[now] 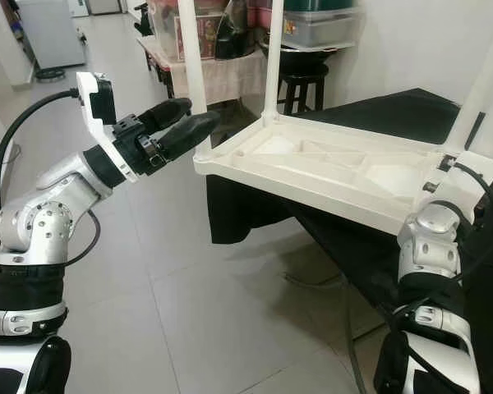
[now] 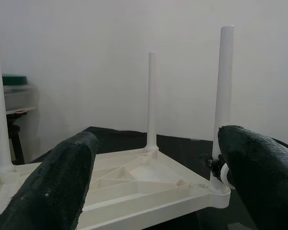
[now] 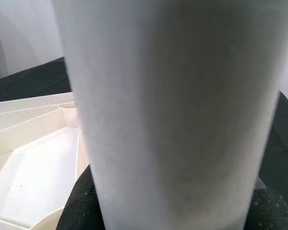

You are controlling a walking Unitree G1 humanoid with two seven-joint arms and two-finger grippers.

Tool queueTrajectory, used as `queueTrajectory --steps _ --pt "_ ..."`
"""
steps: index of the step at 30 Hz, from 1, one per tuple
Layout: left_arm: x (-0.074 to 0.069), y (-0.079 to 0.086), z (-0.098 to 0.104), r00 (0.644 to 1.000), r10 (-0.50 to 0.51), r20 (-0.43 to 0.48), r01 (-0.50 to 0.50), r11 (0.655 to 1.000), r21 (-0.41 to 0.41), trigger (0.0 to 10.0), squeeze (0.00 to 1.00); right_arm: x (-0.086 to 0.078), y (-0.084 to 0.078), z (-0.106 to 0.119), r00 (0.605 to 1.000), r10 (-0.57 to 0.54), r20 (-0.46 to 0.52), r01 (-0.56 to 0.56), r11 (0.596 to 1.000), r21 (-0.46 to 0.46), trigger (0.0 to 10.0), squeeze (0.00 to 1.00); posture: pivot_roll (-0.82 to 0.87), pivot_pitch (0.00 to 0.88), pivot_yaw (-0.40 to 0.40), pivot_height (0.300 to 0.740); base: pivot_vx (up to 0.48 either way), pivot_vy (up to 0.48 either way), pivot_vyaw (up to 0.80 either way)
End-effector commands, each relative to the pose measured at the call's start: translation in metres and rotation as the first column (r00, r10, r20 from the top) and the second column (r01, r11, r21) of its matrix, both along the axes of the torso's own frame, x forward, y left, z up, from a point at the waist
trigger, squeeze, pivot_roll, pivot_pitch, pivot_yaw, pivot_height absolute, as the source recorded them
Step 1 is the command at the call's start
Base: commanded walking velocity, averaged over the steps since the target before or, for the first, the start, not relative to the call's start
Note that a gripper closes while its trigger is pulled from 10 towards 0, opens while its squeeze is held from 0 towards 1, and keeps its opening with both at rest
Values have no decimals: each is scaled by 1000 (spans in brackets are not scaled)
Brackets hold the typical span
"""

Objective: Building children table

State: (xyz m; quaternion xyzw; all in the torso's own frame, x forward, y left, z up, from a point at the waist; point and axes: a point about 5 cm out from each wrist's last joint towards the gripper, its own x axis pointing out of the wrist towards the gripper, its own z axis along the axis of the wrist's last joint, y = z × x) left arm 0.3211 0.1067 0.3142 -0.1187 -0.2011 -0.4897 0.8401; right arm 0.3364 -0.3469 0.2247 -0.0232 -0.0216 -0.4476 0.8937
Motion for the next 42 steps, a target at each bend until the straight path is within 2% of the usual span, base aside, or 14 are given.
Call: queueTrajectory --steps 1,9,10,11,12,13,15,36,40,41,42 --pt "0 -2 7 1000 -15 25 16 1000 -2 10000 0 5 10 22 995 37 96 -31 997 -66 0 0 90 0 9 740 0 0 0" --pt "0 -2 7 1000 -15 25 16 1000 -2 10000 0 5 10 22 995 37 96 -31 997 -66 0 0 90 0 9 740 0 0 0" --pt "-2 2 3 1000 -1 11 1 1000 -3 10000 0 -1 0 24 995 -2 96 9 997 -71 0 0 90 0 0 740 0 0 0" --pt "-4 12 -12 998 49 -29 -49 999 7 10000 0 -16 -26 13 991 -129 22 130 990 -54 10000 1000 83 0 0 740 0 0 0" --pt "-6 18 -22 995 84 -55 -84 996 17 10000 0 -28 -43 6 976 -216 -32 215 976 -45 10000 1000 83 0 0 740 0 0 0" --pt "-6 18 -22 995 84 -55 -84 996 17 10000 0 -28 -43 6 976 -216 -32 215 976 -45 10000 1000 83 0 0 740 0 0 0" --pt "-8 23 -31 990 117 -79 -115 993 29 10000 0 -41 -59 -1 950 -301 -84 298 954 -41 10000 1000 82 0 0 740 0 0 0" --pt "-13 19 -27 993 100 -65 -99 995 18 10000 0 -58 -77 4 924 -372 -90 367 928 -71 10000 1000 71 0 0 740 0 0 0" --pt "-15 18 -28 994 85 -69 -84 996 13 10000 0 -55 -71 6 943 -326 -63 322 944 -71 10000 1000 69 0 1 740 0 0 0" --pt "-15 18 -29 994 84 -72 -83 996 14 10000 0 -52 -68 7 955 -295 -39 293 955 -51 10000 518 69 0 0 740 0 0 0" --pt "-15 18 -29 994 84 -72 -83 996 14 10000 0 -52 -68 7 955 -295 -39 293 955 -51 10000 518 69 0 0 740 0 0 0"
